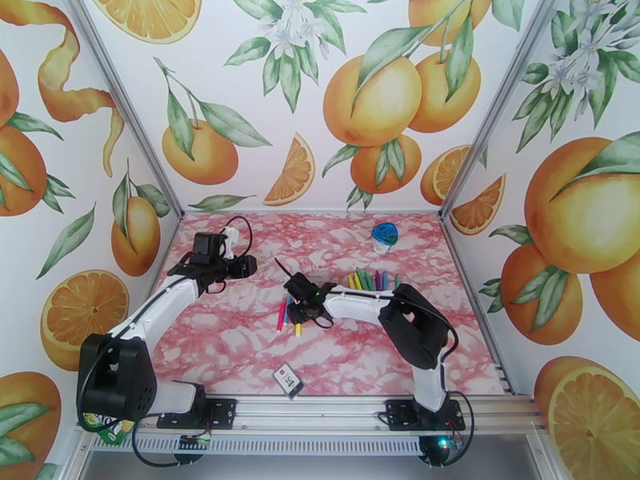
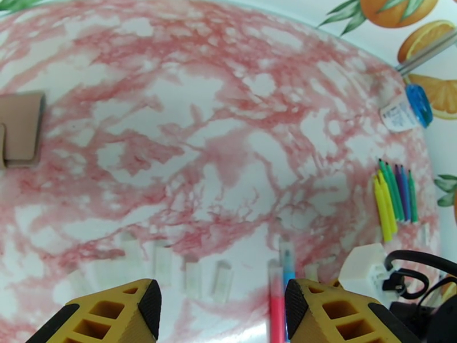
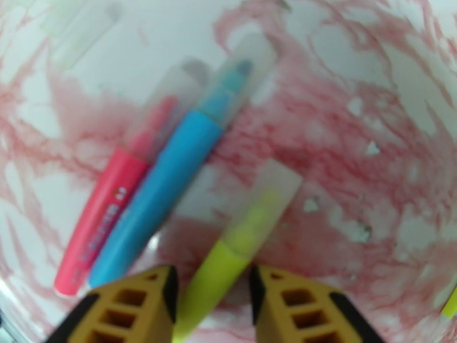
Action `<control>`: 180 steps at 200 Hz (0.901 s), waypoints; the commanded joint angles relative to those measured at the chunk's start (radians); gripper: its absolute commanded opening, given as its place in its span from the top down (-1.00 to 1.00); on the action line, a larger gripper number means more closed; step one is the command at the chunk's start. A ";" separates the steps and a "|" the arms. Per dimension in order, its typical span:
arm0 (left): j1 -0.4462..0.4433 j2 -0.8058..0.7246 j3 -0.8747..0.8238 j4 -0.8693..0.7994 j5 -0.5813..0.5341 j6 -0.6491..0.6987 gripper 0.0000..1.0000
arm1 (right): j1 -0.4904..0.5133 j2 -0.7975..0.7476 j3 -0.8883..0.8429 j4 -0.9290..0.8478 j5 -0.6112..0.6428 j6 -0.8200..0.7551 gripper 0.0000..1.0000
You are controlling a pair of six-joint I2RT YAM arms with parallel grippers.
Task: Open the pen caps
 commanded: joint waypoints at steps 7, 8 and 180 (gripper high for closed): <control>0.005 -0.016 -0.018 0.034 0.009 -0.004 -0.23 | 0.003 0.001 0.007 -0.077 0.072 0.009 0.24; 0.005 -0.015 -0.018 0.034 0.008 -0.004 -0.23 | 0.003 0.000 0.006 -0.078 0.072 0.009 0.25; 0.004 0.050 -0.001 0.083 0.132 -0.050 -0.24 | 0.008 -0.061 -0.077 -0.082 0.038 0.035 0.51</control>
